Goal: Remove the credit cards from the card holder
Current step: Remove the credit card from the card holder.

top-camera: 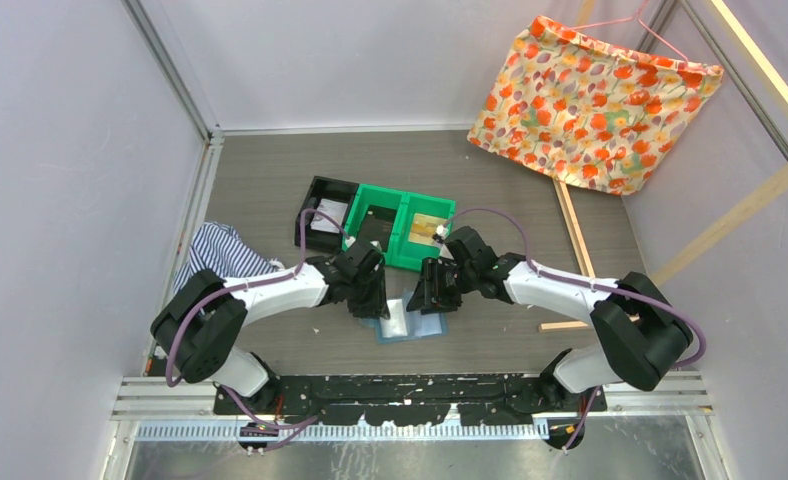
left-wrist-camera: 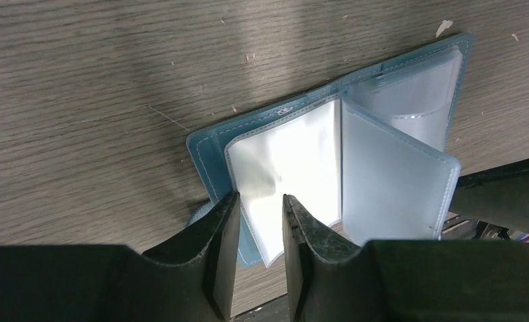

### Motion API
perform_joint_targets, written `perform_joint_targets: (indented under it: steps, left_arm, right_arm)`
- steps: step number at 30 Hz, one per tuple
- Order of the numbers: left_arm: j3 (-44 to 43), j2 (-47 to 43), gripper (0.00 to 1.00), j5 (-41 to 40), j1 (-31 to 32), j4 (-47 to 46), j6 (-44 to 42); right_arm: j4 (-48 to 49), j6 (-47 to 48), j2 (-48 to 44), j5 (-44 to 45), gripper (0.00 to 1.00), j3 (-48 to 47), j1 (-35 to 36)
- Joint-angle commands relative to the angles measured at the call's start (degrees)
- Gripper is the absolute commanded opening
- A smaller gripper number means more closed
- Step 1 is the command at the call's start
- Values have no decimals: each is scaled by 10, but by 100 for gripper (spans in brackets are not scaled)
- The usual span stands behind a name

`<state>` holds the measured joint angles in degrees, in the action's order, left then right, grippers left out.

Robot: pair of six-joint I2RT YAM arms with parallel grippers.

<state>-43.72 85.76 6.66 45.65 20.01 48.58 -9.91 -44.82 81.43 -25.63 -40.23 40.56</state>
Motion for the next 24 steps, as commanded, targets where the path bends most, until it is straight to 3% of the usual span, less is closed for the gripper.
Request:
perform_joint_targets:
  steps: [1, 17, 21, 24]
  left_arm:
    - [-16, -11, 31, 10, 0, 2, -7]
    - [-50, -87, 35, -8, 0, 66, -13]
    - [-50, -90, 35, 2, 0, 54, -9]
    - [-34, -70, 36, 18, 0, 19, 18]
  right_arm:
    - [2, 17, 5, -8, 48, -19, 3]
    - [19, 18, 41, -9, 48, -16, 10]
    - [-15, 24, 3, 45, 57, -10, 10]
    - [-20, 6, -73, 130, 74, 32, 10]
